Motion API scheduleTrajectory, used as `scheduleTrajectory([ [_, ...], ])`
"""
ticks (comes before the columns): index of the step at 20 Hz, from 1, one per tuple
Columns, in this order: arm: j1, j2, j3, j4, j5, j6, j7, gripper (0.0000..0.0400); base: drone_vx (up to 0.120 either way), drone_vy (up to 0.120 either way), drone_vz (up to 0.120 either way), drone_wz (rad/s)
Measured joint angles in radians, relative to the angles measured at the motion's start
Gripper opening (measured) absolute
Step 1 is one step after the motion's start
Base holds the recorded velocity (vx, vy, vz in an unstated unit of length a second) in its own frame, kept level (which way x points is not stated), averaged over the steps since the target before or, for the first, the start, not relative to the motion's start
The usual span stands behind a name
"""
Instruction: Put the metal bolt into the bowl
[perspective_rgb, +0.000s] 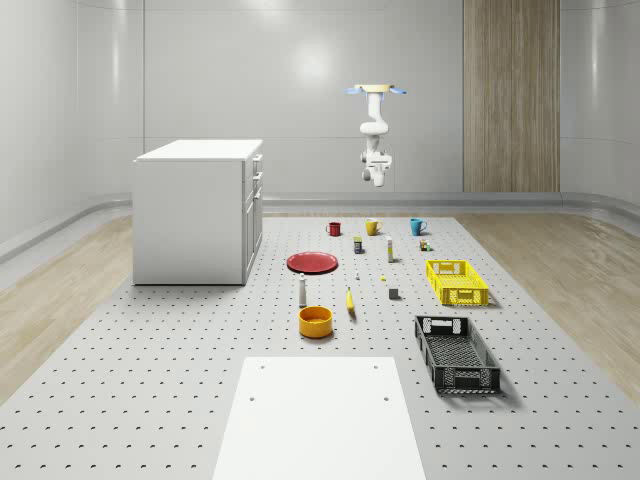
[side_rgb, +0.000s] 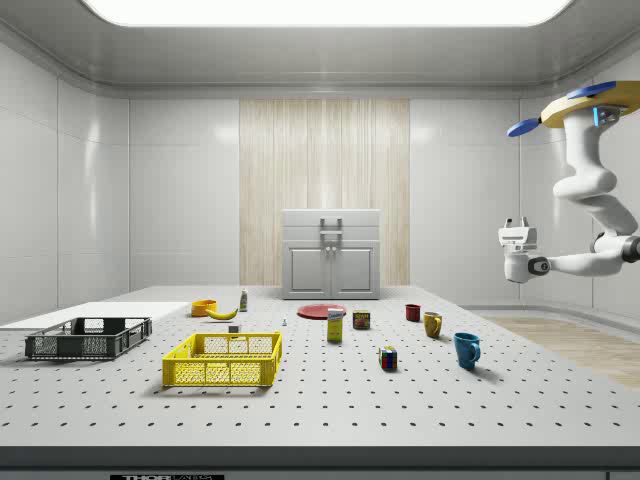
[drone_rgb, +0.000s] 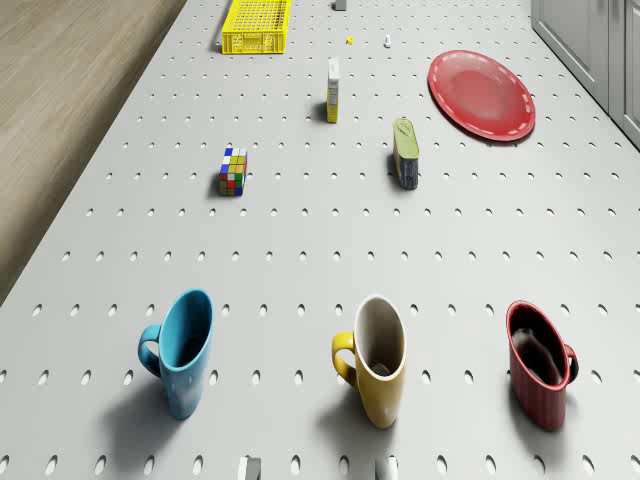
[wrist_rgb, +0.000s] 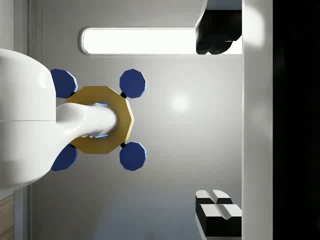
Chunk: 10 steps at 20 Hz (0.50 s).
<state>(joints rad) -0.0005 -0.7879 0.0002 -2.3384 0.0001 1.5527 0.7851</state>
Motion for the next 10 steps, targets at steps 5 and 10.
scheduleTrajectory([
  [5,-0.002,0.019,0.001,0.106,0.001,-0.084,-0.001,0.04,0.12,-0.12,0.0,0.0],
  [10,-0.004,0.053,0.002,0.206,0.002,-0.145,-0.002,0.04,0.12,-0.12,0.0,0.0],
])
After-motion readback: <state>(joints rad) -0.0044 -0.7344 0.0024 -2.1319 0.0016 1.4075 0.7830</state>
